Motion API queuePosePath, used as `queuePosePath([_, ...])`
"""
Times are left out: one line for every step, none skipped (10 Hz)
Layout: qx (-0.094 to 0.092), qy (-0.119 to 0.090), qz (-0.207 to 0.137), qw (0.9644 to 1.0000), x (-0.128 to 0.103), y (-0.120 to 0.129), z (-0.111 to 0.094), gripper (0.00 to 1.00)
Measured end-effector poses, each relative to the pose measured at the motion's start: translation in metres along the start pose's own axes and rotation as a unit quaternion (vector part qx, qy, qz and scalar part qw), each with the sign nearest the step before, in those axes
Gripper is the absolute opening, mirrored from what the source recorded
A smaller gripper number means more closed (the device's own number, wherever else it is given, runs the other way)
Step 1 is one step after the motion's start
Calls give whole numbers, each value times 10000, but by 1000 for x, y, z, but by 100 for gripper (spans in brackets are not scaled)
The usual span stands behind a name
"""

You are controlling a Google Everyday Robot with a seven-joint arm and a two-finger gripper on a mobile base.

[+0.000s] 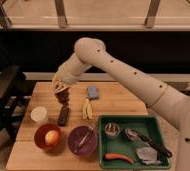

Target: Place grapes in tray

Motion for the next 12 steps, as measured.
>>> queuePosePath([52, 160, 257, 9995, 18, 16, -17, 0])
queuePosePath([88, 284, 478, 9984, 33, 30, -29, 0])
queuePosePath([126, 398, 678, 9968, 47, 44, -42, 0])
queuePosePath([164, 520, 903, 9944, 60, 61, -55, 0])
queuePosePath([195, 681, 1185, 9904, 74, 82, -70, 0])
queuePosePath([216, 781, 1384, 9871, 84, 98, -79, 0])
queuePosePath([246, 930, 1686, 9810, 97, 121, -94, 0])
queuePosePath([265, 1059, 1955, 9746, 108, 143, -107, 0])
queuePosePath([278, 1177, 2210, 9677, 117, 164, -119, 0])
queuePosePath([296, 1304, 2481, 9595, 125, 187, -131, 0])
queuePosePath([321, 1416, 2745, 9506, 132, 210, -143, 0])
queuePosePath([355, 1530, 3030, 9400, 139, 235, -155, 0])
